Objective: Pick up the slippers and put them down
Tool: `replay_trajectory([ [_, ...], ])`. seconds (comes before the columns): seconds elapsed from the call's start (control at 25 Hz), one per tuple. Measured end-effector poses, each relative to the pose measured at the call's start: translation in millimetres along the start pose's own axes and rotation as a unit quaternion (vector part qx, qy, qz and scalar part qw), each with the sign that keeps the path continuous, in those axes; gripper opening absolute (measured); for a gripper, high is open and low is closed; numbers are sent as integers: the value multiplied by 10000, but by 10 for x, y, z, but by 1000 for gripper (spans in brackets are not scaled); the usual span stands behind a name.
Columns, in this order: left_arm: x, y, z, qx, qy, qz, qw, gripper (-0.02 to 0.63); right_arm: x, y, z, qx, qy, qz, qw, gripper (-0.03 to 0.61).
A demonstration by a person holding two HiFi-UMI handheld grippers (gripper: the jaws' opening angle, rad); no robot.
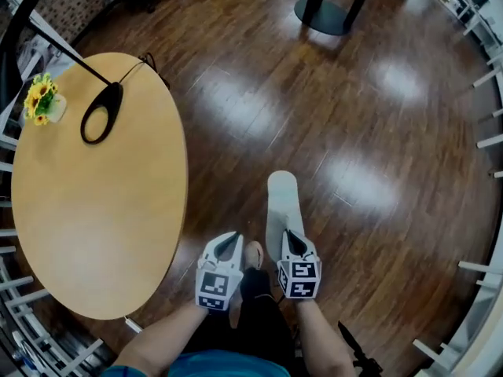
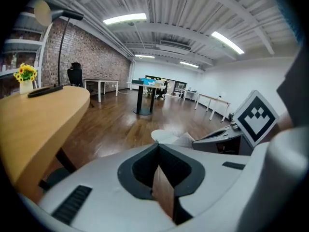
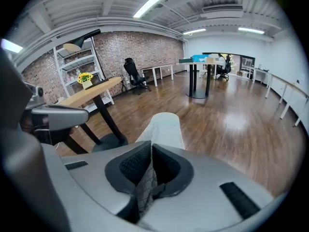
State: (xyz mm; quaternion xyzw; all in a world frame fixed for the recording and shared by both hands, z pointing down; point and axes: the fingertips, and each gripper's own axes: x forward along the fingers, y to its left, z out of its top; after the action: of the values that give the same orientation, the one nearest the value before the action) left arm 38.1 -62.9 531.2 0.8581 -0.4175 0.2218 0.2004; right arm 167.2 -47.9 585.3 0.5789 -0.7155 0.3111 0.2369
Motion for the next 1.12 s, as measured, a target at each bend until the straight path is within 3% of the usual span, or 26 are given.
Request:
replay_trajectory([
  [0.28,931,-98,-386,324,45,-217,9992,6,704,-652,-406,77,27,-318,9995,21],
  [0.52,1693,40,-959,181,271,-225,9992,6,1356,-1051,-974,320,103,-515,9981,23],
  [0.72,2371,83,-1674,168,474,-266,9984,6,2092,-1445,-1626,421,217,-665,9967,23],
  [0.92,2981,16,-2454,124,905,-361,9952,6,2869,-1906,-2527,943,665,-774,9903,23],
  [1.12,3502,60,-2816,147,931,-496,9943,6,3449,-2338,-3047,1287,898,-1103,9814,23],
])
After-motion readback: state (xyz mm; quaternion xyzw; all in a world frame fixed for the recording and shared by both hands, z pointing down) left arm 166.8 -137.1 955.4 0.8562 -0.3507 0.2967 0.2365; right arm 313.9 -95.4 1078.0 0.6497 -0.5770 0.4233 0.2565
